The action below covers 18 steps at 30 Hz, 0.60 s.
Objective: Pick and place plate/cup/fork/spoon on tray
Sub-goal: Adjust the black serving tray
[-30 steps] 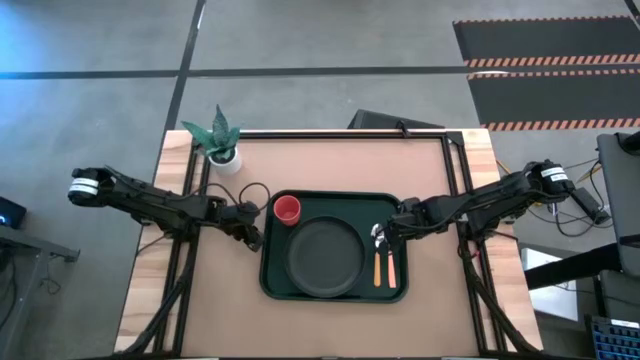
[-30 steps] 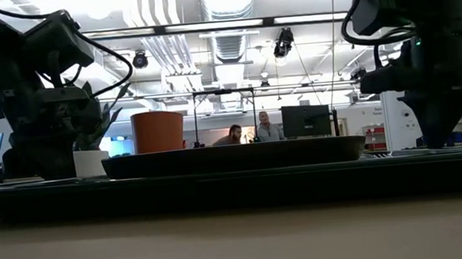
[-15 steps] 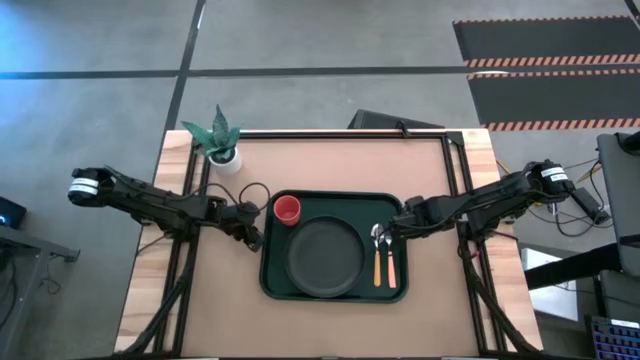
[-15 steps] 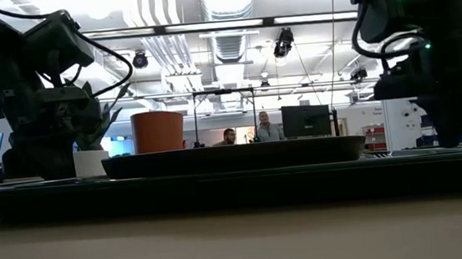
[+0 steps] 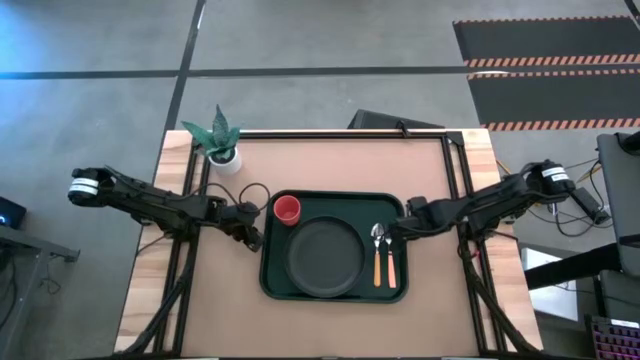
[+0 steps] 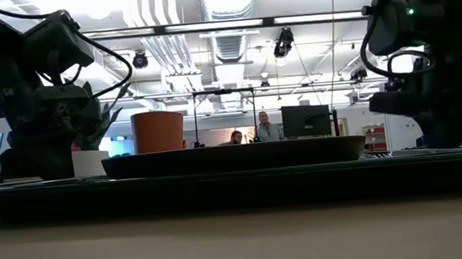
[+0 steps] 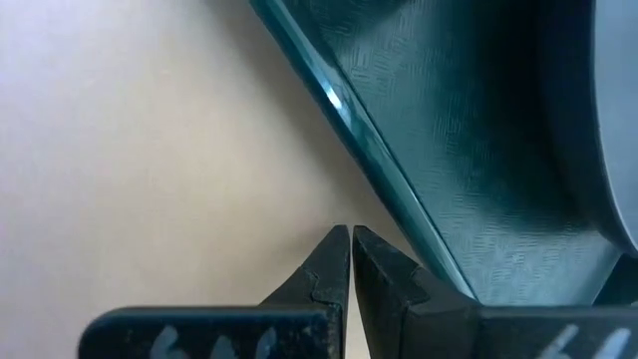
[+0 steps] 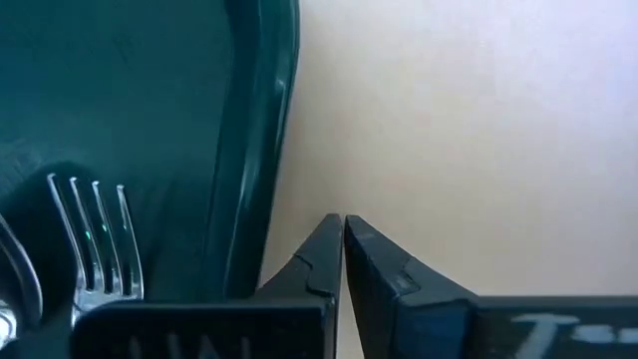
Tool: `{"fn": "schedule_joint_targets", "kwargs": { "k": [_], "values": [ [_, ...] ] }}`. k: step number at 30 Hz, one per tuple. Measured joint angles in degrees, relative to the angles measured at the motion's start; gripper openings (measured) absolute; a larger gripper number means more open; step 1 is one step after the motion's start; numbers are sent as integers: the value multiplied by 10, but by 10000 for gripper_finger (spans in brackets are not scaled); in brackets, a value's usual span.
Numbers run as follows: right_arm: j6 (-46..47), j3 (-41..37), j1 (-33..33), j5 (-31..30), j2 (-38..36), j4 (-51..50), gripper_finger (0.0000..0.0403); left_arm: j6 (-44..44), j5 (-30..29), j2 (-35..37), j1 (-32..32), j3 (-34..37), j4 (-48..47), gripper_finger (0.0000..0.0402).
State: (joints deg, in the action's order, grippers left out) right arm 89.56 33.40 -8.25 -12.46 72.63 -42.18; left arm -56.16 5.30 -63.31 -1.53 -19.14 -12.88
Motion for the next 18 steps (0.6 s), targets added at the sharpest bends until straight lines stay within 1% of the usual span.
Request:
{"fn": "schedule_joint_targets", "kwargs": {
  "k": [6,8,9,15,18],
  "values": [
    [19,-10,0,-31,-1,20,8,-5,2,0,0,0,0,0],
    [20,-10,3,-59,1,36,8,-6,3,0,0,0,3,0],
    [19,-10,5,-62,1,42,8,-6,3,0,0,0,4,0],
    [-29,-11,28,-87,1,89,8,-7,8,0,0,1,-1,0],
    [-53,-11,49,-88,1,96,8,-7,8,0,0,1,-1,0]
  ]
}}
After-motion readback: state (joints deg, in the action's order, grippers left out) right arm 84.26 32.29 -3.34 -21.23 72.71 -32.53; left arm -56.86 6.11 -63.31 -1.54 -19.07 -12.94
